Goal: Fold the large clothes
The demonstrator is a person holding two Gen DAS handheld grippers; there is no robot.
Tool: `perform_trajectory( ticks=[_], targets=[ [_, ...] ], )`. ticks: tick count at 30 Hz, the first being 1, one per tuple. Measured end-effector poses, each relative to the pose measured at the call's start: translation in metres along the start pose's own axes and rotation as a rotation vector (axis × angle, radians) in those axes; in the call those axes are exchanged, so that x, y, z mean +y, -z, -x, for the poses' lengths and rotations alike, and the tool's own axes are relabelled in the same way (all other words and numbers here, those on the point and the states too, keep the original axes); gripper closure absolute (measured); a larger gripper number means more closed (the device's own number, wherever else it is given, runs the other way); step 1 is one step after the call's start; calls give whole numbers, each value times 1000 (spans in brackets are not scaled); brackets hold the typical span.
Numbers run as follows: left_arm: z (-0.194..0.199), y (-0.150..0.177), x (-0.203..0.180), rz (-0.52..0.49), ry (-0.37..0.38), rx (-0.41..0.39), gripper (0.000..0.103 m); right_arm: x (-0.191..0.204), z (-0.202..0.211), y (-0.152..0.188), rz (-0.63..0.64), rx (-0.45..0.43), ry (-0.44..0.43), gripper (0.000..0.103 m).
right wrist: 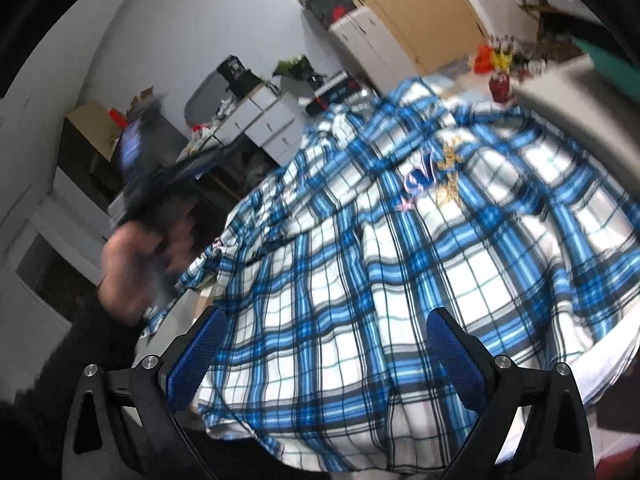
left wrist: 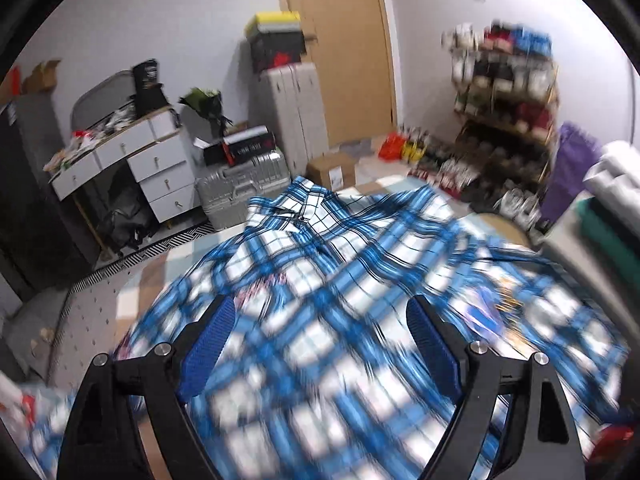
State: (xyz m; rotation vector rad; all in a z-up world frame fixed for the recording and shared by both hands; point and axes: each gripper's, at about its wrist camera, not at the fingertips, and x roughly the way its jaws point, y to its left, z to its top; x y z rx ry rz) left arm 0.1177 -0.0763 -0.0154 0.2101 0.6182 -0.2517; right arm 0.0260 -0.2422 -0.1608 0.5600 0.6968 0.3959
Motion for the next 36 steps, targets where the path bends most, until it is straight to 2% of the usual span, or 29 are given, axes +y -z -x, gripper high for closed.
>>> perform_trajectory(
  ticks=[2,3,5,6,7,9,11,14,17,19,21,23,26,29,30,31,32,33,34,36],
  targets=[
    [24,14,5,31,-10,-9,18,7,2,1,21,-26,5,1],
    [43,26,8,49,-42,-21,18,9,2,2,23,-30,2,1],
    [45,30,16,71,-65,-35,16,13,0,4,21,-32,9,1],
    [45,34,19,82,-80,-27,9,15,-1,5,19,-32,14,1],
    [35,31,22,86,-88,15,1,17,-1,6,17,-33,18,1],
    [14,25,27,80,-49,74,1,22,-1,7,27,-40,17,1],
    [-12,9,24,43,-9,119,1,29,0,9,51,-52,12,1],
    [-65,-26,9,-65,-75,150,1,34,-1,10,85,-52,9,0],
    [-156,-57,-1,-95,-18,274,1,32,-4,10,90,-27,2,0],
    [-203,-58,-6,-133,-14,357,1,27,-4,8,85,-18,-8,0],
    [-252,-57,-11,-195,-50,420,1,20,-3,5,64,-16,-21,0],
    [-277,-52,-13,-224,-53,448,1,14,-4,2,35,-3,-50,0],
    [-308,-54,-18,-252,34,462,1,11,-6,1,19,15,-72,0],
    [-323,-54,-17,-277,73,481,4,12,-9,2,22,35,-90,0],
    [-327,-54,-16,-289,69,495,17,13,-10,3,20,41,-96,0],
    [-332,-53,-15,-293,71,514,40,15,-11,4,19,50,-103,0],
    [-336,-54,-11,-272,118,531,49,16,-12,5,22,54,-107,0],
    [-336,-56,-7,-236,153,541,86,19,-13,5,30,57,-109,0],
    [-335,-56,-1,-215,152,551,103,21,-13,6,37,59,-111,0],
    [-337,-55,6,-189,169,554,103,24,-13,7,51,58,-114,0]
  ],
)
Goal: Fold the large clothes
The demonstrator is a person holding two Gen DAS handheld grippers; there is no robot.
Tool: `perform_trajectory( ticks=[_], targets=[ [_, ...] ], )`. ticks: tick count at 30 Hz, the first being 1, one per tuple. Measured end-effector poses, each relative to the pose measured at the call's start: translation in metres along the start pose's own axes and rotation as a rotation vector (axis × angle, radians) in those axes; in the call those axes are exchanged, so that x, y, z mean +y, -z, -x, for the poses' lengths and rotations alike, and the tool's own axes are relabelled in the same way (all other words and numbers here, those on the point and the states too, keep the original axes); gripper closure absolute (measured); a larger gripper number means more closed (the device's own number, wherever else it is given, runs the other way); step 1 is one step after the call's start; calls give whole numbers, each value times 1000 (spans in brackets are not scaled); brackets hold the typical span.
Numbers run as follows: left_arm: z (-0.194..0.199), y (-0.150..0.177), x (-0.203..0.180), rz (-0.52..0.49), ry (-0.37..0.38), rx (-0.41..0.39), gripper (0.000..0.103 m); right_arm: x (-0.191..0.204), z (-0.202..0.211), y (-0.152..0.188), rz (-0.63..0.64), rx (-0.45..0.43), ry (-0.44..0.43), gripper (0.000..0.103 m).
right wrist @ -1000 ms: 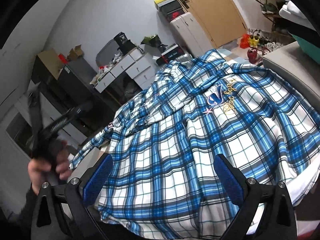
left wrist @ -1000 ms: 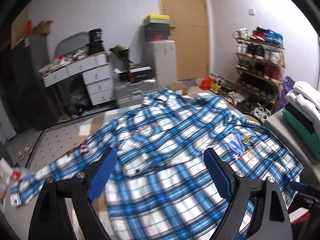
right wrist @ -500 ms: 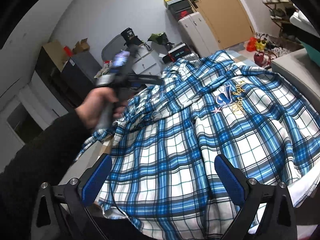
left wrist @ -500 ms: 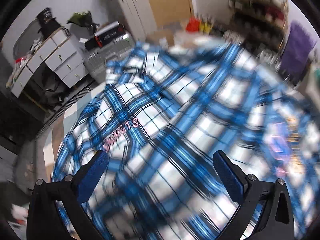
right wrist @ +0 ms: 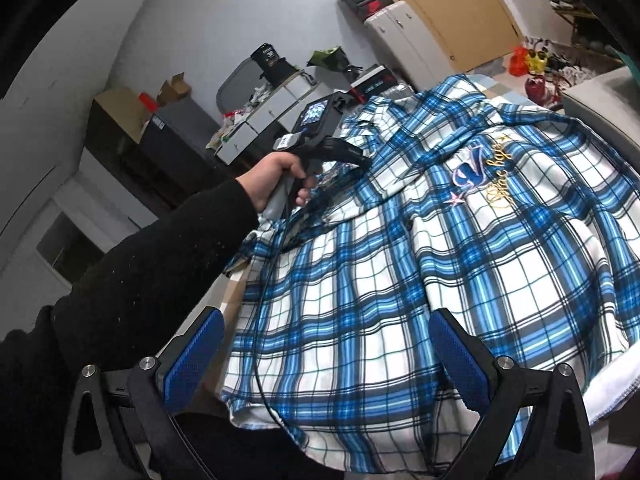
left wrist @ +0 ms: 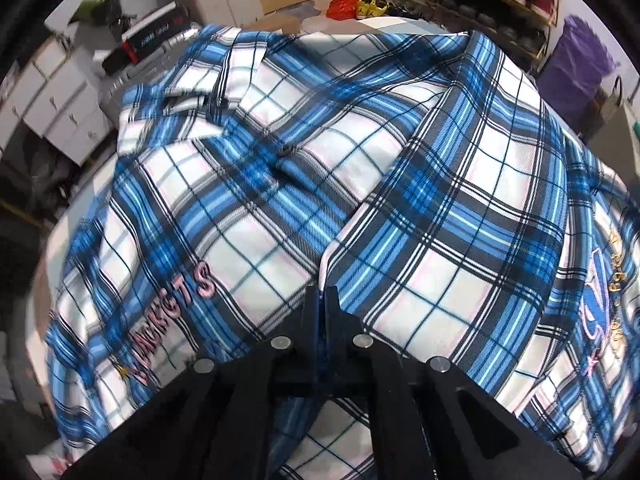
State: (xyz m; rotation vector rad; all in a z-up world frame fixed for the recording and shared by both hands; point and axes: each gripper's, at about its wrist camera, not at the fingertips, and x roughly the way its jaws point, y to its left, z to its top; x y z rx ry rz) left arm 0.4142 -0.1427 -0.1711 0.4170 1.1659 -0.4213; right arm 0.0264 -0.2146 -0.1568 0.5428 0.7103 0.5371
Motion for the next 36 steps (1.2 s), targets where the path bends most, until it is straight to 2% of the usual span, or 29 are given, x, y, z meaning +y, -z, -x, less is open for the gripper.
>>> perform_trajectory(
  ticks=[2,5,8,13,16,20,22,23,24,25,26,27,28,30,32,36],
  targets=[
    [1,3,-1,-16,4,-6,103,1,-1,1,9,4,5,0],
    [11,5,-2,-32,-42,-53,103,-1,-1,1,-11,7,5,0],
    [21,-1,8,32,-61,-100,103,-5,-1,1,-36,2,3,0],
    [29,-6,18,81,-201,-163,103,-6,0,1,-31,-5,12,0],
    [17,-8,29,144,-215,-154,103,-7,1,1,-36,-5,11,0],
    [2,5,14,151,-271,-106,103,-7,2,1,-35,-5,16,0],
    [5,9,11,141,-273,-105,103,-9,3,1,-39,-6,17,0],
    [9,11,10,145,-276,-100,101,-9,4,1,-42,-7,17,0],
    [12,13,13,153,-267,-86,92,-10,4,1,-43,-6,17,0],
    [20,17,15,156,-257,-86,76,-10,4,1,-44,-5,17,0],
    [30,20,17,158,-259,-88,66,-10,4,1,-45,-3,17,0],
    [43,26,23,162,-288,-108,48,-10,4,1,-45,-3,16,0],
    [51,30,27,165,-313,-128,43,-9,4,1,-45,-5,14,0],
    [68,42,36,165,-320,-154,43,-8,5,1,-42,-8,10,0],
    [71,57,45,136,-310,-128,43,-5,5,2,-36,-10,7,0],
    [53,86,51,45,-331,-35,43,-1,3,3,-25,-6,5,0]
  ],
)
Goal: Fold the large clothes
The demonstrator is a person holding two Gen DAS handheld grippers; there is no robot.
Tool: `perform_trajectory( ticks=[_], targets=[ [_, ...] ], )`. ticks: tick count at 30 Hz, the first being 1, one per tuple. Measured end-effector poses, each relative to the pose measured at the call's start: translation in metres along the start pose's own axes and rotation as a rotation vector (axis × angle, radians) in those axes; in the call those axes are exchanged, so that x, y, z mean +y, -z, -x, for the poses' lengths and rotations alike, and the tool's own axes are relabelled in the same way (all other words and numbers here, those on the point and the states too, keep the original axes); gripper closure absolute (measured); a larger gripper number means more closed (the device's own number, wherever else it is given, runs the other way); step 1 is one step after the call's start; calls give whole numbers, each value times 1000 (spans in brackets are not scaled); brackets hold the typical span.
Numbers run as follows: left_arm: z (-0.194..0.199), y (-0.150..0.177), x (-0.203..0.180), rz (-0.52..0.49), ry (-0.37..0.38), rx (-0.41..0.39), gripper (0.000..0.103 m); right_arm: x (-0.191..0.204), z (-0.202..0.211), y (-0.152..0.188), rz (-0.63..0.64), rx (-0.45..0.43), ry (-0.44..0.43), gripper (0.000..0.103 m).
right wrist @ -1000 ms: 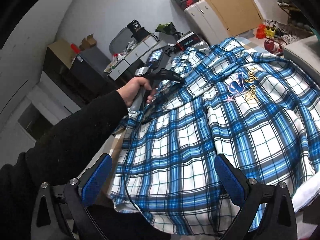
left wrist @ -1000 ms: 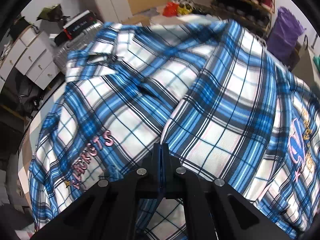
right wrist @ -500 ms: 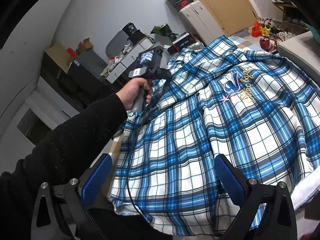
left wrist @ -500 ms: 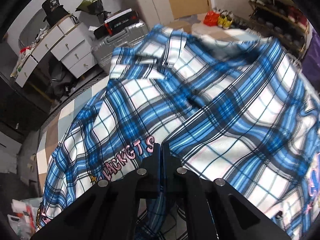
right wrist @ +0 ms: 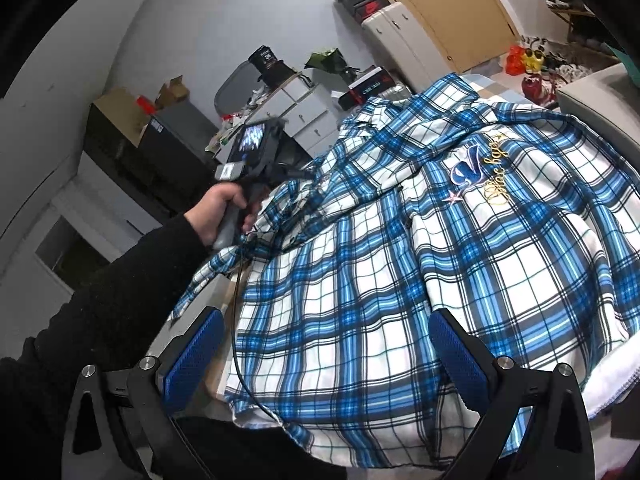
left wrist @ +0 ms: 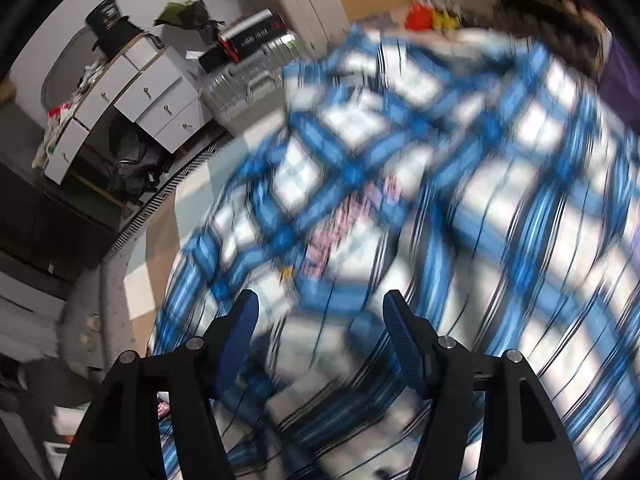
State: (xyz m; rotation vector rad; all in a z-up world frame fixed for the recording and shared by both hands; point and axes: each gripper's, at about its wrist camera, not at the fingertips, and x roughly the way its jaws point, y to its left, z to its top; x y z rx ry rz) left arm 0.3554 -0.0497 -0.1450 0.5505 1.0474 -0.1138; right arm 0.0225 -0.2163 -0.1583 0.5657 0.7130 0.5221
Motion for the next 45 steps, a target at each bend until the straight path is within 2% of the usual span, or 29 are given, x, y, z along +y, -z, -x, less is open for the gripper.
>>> perform_trajectory(
  ticks=[4,8,9,10,11,17,22,26,29,31,35,37,38,40,43,45],
  targets=[
    [-17,13,-7,-14,55,47,43,2,-3,1,9,4,15,0],
    [-19,13,-9,-1,67,33,43,-1,-6,0,2,4,34,0],
    [-19,13,-8,4,74,34,57,-3,-6,-1,-4,7,36,0],
    [-20,12,-7,16,121,47,89,-5,-6,-1,-10,9,38,0],
    [-20,11,-5,20,147,55,97,-6,-7,-1,-13,11,42,0],
    [-16,8,-3,20,96,35,103,-8,-8,-1,-24,17,48,0],
    [-4,8,22,114,54,-5,103,-8,-8,0,-22,16,45,0],
    [-18,12,36,191,43,42,103,-8,-8,-1,-23,17,42,0],
    [-21,16,32,193,22,45,96,-9,-6,-1,-21,14,41,0],
    [-17,17,27,174,-4,50,80,-9,-6,-1,-22,14,41,0],
    [5,16,22,134,-85,17,75,-8,-5,-1,-24,13,39,0],
    [13,16,22,181,-118,62,44,-6,-5,0,-20,11,39,0],
    [18,16,21,193,-109,67,44,-5,-5,0,-19,11,38,0],
    [38,12,-1,154,-22,8,44,-4,-6,0,-15,10,35,0],
    [42,9,-31,76,10,-9,43,-3,-7,0,-9,16,38,0],
    [26,9,-38,65,-2,30,43,-3,-7,0,-4,12,47,0]
  ],
)
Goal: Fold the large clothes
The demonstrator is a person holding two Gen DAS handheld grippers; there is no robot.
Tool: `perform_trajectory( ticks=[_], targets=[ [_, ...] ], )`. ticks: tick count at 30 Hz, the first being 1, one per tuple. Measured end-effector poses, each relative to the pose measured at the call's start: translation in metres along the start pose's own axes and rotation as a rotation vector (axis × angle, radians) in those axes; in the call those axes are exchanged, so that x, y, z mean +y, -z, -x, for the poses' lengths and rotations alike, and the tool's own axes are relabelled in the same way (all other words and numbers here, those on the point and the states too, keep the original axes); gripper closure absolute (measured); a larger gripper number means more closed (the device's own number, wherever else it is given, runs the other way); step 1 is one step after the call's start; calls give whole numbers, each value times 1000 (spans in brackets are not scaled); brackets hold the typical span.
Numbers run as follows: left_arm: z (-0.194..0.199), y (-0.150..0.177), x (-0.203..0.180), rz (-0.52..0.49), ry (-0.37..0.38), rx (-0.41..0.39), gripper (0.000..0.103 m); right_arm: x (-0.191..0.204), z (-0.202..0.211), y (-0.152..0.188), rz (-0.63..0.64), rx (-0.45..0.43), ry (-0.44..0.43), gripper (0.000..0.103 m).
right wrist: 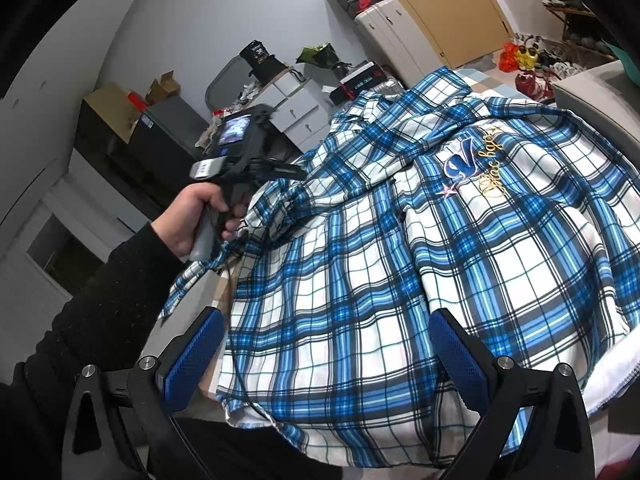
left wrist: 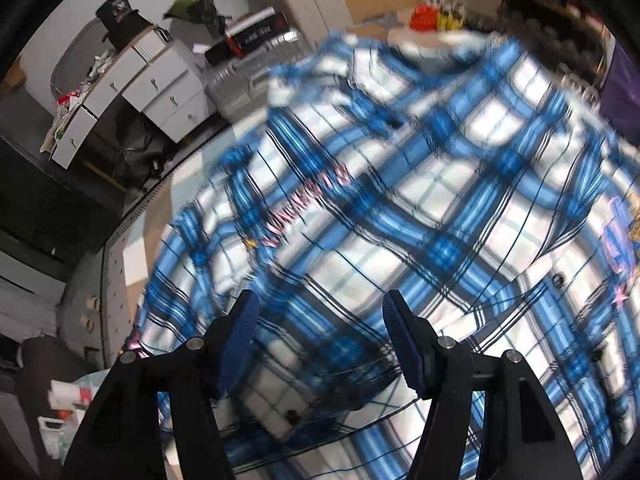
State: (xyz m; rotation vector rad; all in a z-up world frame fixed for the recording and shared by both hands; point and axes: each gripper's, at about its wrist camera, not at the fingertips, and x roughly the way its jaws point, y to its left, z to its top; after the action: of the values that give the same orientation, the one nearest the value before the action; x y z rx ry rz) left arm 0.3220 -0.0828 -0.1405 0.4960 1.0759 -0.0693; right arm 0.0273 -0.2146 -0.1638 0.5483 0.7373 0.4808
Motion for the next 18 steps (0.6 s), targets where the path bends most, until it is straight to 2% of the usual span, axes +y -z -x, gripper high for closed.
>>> perform_trajectory(
  ticks=[2,4,6,8,11,13,15,17,18],
  targets=[
    [-24,5,2,47,51,74,43,-2,2,-1,-6,-8,2,0],
    [-37,12,7,98,73,111,43,-6,4,-2,-20,-16,1,0],
    [-40,18,16,128,104,93,42,-8,4,-3,-28,-15,1,0],
    [-33,26,28,85,96,90,42,-9,2,-3,-31,-8,5,0],
    [0,49,57,127,97,17,42,-8,3,-2,-18,-3,12,0],
    [33,79,82,211,100,-55,42,-6,4,-2,-6,-4,17,0],
    [82,125,101,313,124,-190,42,-5,4,-1,-1,-7,12,0],
    [119,172,112,400,80,-278,30,-1,4,-1,15,-14,21,0],
    [134,194,115,434,61,-314,18,1,3,-1,24,-14,28,0]
  ],
)
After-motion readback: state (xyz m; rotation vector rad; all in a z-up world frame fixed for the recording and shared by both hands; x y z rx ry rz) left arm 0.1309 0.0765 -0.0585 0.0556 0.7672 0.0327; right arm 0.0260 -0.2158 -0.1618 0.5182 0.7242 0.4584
